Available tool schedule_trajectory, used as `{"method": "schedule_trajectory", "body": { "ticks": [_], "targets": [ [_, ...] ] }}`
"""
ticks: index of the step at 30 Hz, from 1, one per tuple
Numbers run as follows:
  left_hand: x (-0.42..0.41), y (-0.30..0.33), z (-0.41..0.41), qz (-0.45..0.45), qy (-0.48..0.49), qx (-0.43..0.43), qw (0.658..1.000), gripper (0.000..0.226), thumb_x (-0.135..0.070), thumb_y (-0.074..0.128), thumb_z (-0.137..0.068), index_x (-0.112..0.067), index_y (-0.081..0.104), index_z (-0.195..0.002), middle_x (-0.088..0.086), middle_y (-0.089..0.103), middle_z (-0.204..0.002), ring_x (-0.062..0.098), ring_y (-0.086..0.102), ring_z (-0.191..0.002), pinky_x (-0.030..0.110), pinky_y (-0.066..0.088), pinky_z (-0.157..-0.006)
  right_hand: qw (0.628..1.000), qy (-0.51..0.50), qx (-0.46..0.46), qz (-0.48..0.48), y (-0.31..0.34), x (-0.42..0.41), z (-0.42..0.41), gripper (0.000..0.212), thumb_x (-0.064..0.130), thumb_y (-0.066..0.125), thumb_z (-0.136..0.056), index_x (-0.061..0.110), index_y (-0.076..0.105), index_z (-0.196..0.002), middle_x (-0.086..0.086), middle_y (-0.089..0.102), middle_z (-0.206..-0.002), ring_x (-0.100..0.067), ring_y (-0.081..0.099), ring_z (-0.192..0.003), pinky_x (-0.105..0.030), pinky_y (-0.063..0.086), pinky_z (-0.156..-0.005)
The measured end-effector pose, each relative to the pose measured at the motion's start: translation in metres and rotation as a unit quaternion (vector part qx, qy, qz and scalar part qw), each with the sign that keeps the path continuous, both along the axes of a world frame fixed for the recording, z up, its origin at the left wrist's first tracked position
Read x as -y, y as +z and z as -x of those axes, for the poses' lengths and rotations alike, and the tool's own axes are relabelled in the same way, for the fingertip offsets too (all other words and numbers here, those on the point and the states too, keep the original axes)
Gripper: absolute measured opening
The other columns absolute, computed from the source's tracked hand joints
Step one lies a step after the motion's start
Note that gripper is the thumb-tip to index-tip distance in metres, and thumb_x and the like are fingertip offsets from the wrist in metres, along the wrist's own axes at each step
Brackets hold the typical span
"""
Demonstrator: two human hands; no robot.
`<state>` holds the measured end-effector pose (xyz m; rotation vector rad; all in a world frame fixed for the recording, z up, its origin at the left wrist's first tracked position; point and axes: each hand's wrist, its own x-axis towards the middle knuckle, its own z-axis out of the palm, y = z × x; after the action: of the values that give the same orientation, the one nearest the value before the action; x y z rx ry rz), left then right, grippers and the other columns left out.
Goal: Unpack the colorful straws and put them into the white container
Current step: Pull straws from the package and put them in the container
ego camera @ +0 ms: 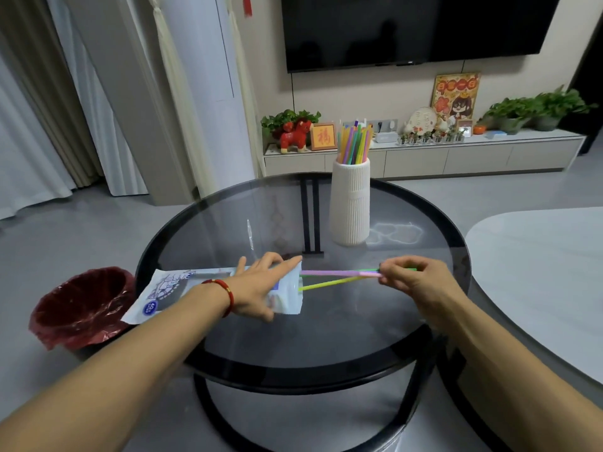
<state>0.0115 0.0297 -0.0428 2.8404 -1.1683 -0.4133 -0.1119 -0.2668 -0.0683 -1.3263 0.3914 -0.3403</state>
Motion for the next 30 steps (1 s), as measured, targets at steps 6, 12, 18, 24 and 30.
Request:
{"method": "schedule_trajectory", "body": {
  "ticks": [6,12,18,24,30],
  "targets": [
    [0.009,0.004,-0.005,-0.041,0.020,-0.062,0.997,0.124,-0.024,0.078,-0.070,-0.044,-0.011,-0.153,-0.009,0.016,-0.150,0.022,0.028,-0.140,0.066,-0.001,-0.117,0.982,-0.027,0.053,0.179,0.030,0.026,0.033,0.006,0.005,0.085,-0.082,0.010,0.084,-0.079,-0.014,0.081,-0.079,-0.024,0.079,-0.073,-0.026,0.065,-0.076],
    [0.016,0.014,0.007,-0.084,0.026,-0.050,0.995,0.126,-0.026,0.078,-0.070,-0.035,-0.015,-0.154,-0.005,0.010,-0.156,0.022,0.019,-0.146,0.065,-0.006,-0.117,0.973,-0.074,0.110,0.191,0.046,0.049,0.065,0.013,0.024,0.089,-0.077,0.018,0.084,-0.088,-0.007,0.081,-0.076,-0.020,0.080,-0.073,-0.019,0.061,-0.073],
    [0.040,0.012,0.101,0.233,-0.118,0.230,0.937,0.034,-0.019,0.062,-0.080,-0.015,0.053,-0.113,0.004,0.047,-0.113,0.027,0.049,-0.102,0.042,0.048,-0.084,0.982,-0.050,0.126,0.129,0.041,0.026,0.062,0.031,0.035,0.090,-0.066,0.014,0.084,-0.087,-0.007,0.081,-0.076,-0.020,0.080,-0.073,-0.018,0.060,-0.075],
    [0.056,0.024,0.103,0.129,0.014,0.356,0.925,0.053,-0.038,0.048,-0.094,-0.011,0.039,-0.139,0.012,0.047,-0.134,0.035,0.037,-0.132,0.055,0.019,-0.116,0.984,0.032,0.117,0.133,0.046,-0.008,0.048,0.032,0.034,0.091,-0.067,0.013,0.084,-0.090,-0.012,0.082,-0.089,-0.026,0.081,-0.079,-0.024,0.063,-0.076],
    [0.047,0.013,0.091,0.209,0.044,0.241,0.947,0.019,-0.024,0.034,-0.105,-0.013,0.045,-0.116,0.008,0.051,-0.089,0.036,0.054,-0.083,0.041,0.029,-0.059,0.980,0.091,0.125,-0.124,0.041,-0.043,0.030,0.018,0.030,0.076,-0.080,0.015,0.083,-0.088,-0.003,0.076,-0.081,-0.015,0.075,-0.071,-0.023,0.061,-0.062]
  ]
}}
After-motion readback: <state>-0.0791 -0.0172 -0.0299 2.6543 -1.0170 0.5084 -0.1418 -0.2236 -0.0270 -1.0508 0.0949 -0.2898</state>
